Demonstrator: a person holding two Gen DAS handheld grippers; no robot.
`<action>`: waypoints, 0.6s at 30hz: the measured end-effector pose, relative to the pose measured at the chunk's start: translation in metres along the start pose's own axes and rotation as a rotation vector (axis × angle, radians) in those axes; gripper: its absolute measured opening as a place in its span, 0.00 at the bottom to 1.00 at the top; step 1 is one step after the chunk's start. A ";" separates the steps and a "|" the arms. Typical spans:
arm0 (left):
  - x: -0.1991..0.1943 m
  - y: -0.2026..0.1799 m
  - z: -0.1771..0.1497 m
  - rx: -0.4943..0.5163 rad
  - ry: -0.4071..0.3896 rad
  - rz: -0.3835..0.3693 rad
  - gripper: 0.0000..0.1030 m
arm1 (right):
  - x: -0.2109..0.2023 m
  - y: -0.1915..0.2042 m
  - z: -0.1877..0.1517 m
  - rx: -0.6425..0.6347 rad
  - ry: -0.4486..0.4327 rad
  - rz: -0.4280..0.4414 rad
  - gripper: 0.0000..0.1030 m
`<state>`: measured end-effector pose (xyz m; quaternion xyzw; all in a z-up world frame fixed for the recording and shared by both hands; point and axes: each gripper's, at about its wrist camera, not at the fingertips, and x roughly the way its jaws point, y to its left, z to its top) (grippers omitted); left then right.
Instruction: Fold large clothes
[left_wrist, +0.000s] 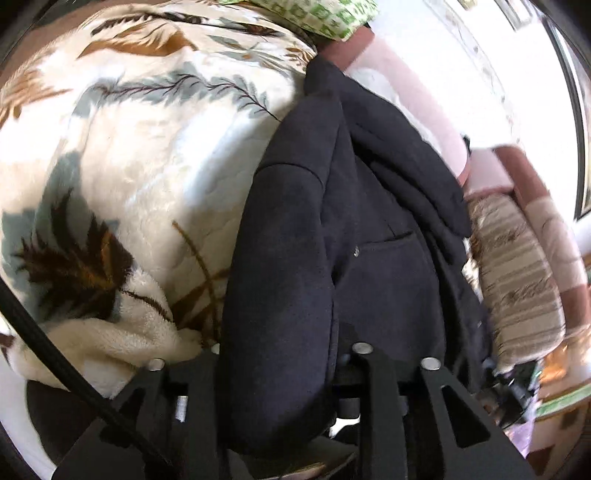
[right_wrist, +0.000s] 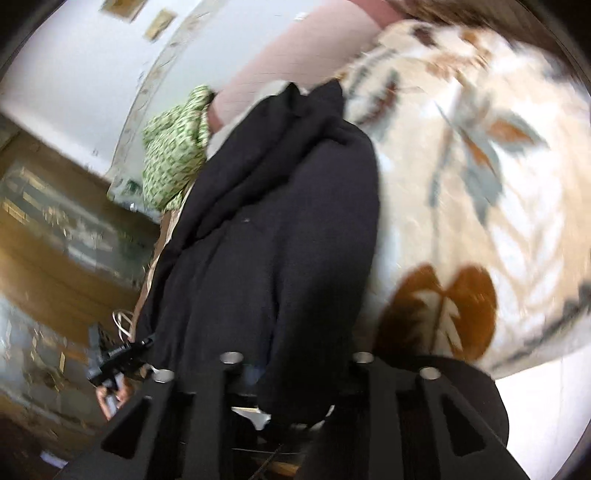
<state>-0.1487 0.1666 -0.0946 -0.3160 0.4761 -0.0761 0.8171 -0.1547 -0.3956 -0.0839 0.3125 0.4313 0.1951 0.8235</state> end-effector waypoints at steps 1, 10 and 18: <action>0.000 0.001 -0.001 -0.007 -0.006 -0.021 0.50 | 0.001 -0.005 -0.002 0.016 -0.004 -0.003 0.50; 0.008 -0.022 -0.015 0.091 -0.012 -0.048 0.75 | 0.026 0.009 -0.011 -0.050 0.019 -0.109 0.64; -0.008 -0.052 -0.014 0.180 -0.081 0.103 0.14 | 0.010 0.029 -0.001 -0.103 -0.005 -0.093 0.19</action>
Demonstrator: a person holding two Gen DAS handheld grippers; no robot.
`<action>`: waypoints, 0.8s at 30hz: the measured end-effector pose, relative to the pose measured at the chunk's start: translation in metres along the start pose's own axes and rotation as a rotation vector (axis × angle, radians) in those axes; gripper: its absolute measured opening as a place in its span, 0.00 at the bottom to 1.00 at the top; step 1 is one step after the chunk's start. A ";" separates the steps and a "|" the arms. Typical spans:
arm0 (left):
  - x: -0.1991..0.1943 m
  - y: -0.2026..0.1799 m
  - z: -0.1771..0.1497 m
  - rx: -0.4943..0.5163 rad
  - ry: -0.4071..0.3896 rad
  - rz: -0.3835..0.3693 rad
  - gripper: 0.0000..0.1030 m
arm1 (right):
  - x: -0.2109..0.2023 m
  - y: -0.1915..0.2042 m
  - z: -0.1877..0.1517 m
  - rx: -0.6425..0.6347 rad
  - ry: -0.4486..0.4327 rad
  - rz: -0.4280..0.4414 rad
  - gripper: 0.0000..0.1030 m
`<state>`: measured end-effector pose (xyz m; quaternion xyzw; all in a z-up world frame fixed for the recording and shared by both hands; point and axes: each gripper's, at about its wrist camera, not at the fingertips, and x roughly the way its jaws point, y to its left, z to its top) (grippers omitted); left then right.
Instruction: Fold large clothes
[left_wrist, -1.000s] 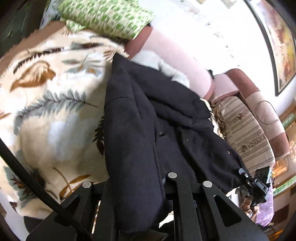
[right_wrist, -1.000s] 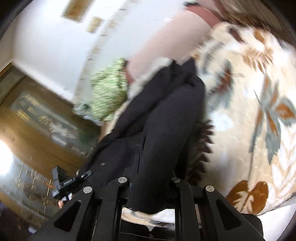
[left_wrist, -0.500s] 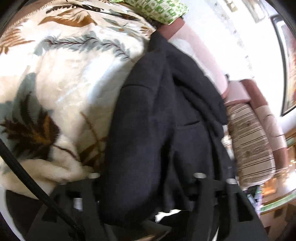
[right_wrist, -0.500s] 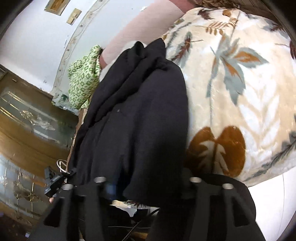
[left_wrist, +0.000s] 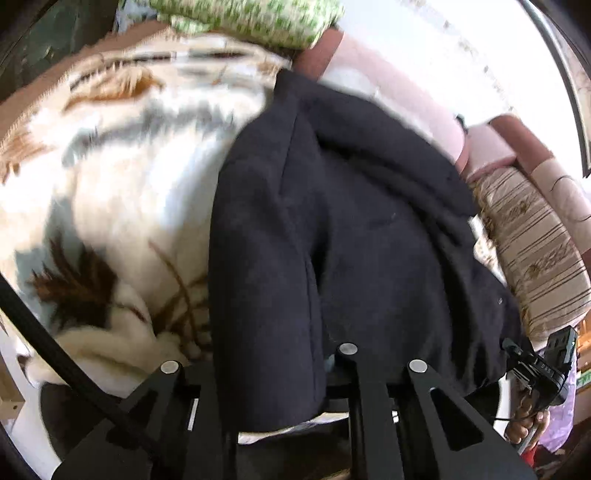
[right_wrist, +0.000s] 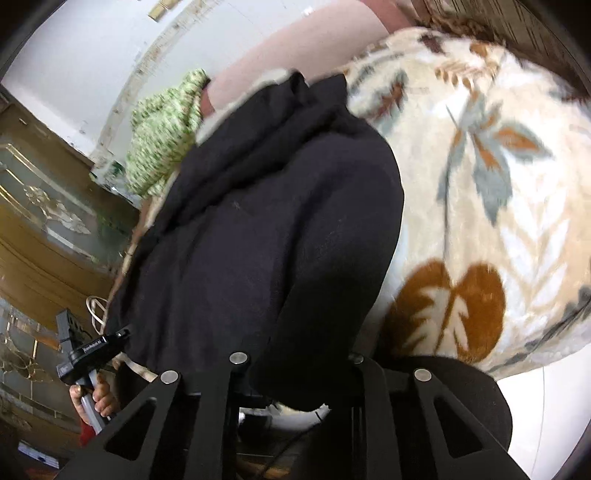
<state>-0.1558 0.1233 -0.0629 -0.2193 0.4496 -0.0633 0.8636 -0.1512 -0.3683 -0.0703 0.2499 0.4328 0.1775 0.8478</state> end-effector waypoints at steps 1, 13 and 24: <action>-0.009 -0.005 0.008 0.001 -0.030 -0.017 0.14 | -0.008 0.008 0.007 -0.008 -0.024 0.023 0.19; -0.031 -0.078 0.169 0.084 -0.203 0.036 0.14 | -0.025 0.104 0.148 -0.111 -0.196 0.091 0.17; 0.112 -0.079 0.329 -0.116 -0.089 0.274 0.15 | 0.076 0.050 0.297 0.109 -0.192 -0.022 0.18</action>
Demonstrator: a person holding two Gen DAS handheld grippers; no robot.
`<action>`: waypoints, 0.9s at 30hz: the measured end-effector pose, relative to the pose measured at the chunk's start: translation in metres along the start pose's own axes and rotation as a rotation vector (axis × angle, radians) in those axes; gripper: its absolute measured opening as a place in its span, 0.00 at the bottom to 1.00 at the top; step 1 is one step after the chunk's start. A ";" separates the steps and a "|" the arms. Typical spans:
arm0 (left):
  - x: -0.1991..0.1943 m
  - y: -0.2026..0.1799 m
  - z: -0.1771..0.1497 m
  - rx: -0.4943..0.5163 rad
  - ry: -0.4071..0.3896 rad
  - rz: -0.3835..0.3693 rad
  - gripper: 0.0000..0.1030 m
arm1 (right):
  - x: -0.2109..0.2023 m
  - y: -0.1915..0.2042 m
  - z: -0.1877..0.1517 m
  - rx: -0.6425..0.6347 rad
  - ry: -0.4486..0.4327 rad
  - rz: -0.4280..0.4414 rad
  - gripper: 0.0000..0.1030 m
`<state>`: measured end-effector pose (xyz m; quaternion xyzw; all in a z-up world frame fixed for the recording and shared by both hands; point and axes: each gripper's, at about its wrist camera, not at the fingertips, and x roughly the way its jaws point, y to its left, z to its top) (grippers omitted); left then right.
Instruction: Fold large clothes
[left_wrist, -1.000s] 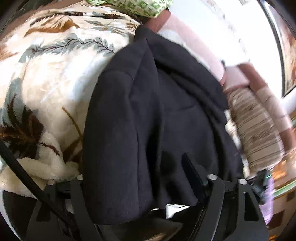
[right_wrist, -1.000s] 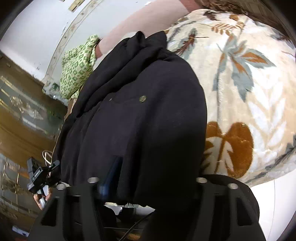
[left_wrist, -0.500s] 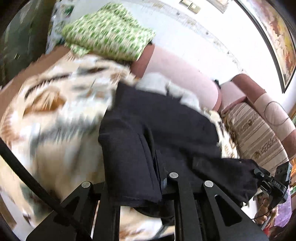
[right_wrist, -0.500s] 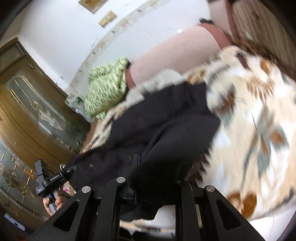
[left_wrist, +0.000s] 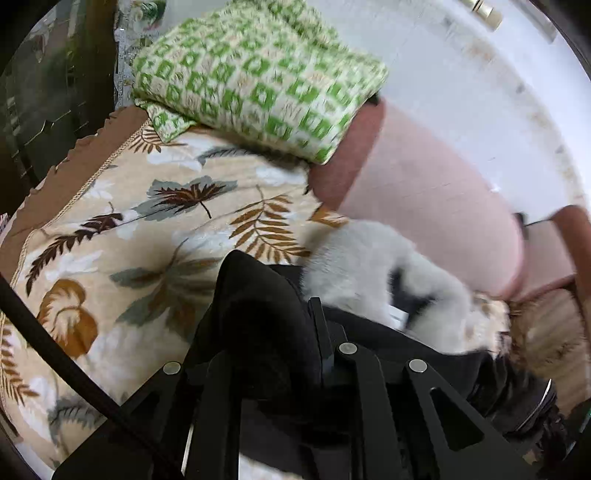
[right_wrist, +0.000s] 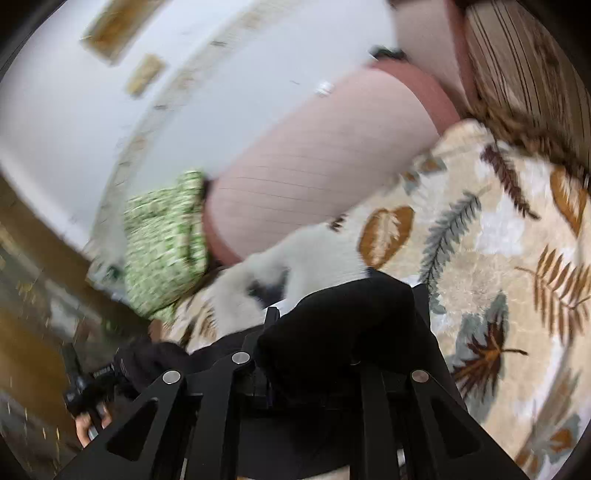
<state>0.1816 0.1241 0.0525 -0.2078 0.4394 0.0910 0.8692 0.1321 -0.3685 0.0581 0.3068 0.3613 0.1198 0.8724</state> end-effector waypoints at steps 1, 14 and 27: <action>0.012 -0.003 0.001 0.006 0.007 0.018 0.15 | 0.021 -0.009 0.006 0.019 0.019 -0.026 0.18; 0.133 -0.018 -0.003 0.071 0.029 0.172 0.32 | 0.145 -0.083 0.004 0.136 0.107 -0.114 0.20; -0.005 0.023 0.014 -0.015 -0.144 0.038 0.71 | 0.035 -0.033 0.024 -0.001 -0.138 -0.196 0.99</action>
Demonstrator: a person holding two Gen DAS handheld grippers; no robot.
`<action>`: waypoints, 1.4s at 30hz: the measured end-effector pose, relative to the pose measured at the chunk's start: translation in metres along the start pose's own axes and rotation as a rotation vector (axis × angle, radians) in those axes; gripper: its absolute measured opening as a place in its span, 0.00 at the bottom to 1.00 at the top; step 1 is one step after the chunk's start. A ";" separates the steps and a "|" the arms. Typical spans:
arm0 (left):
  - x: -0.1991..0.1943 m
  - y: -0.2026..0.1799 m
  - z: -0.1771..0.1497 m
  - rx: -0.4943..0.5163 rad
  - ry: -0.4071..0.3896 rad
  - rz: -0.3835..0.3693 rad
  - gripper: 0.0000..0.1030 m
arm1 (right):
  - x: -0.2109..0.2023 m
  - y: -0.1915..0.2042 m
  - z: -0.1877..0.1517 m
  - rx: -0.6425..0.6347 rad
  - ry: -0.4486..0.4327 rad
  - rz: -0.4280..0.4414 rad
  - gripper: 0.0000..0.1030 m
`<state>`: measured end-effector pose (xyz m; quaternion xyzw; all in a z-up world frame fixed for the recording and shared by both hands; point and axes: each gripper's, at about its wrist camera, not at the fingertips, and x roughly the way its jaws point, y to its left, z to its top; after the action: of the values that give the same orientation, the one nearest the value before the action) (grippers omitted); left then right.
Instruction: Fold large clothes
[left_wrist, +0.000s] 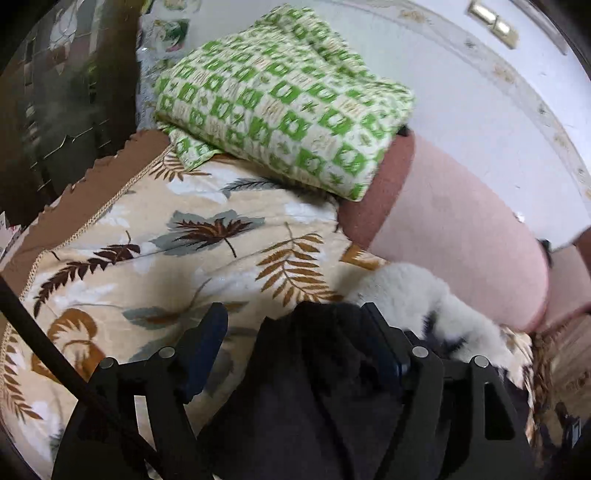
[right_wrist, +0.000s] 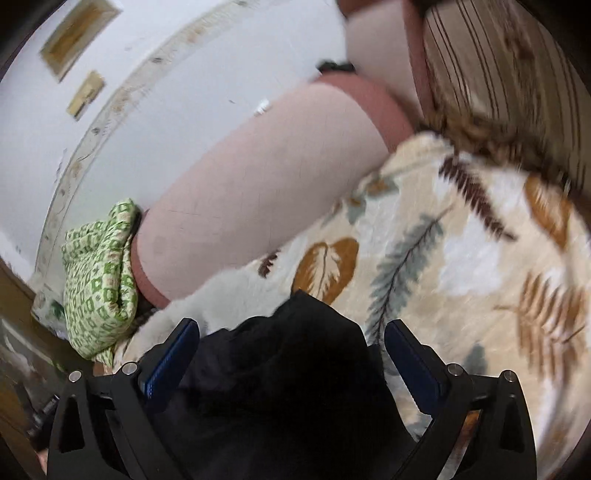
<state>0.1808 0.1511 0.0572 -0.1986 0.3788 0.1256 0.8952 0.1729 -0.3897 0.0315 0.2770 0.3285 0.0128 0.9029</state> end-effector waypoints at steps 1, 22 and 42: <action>-0.009 -0.004 -0.004 0.030 -0.015 -0.004 0.71 | -0.013 0.012 -0.003 -0.042 -0.010 0.009 0.97; 0.127 -0.058 -0.052 0.228 0.111 -0.132 0.75 | 0.136 0.091 -0.084 -0.339 0.215 0.066 0.54; 0.132 -0.005 -0.048 0.090 0.240 -0.027 0.95 | 0.093 0.059 -0.070 -0.305 0.109 -0.136 0.70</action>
<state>0.2422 0.1353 -0.0680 -0.1766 0.4858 0.0718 0.8530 0.2129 -0.2864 -0.0375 0.1126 0.3890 0.0164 0.9142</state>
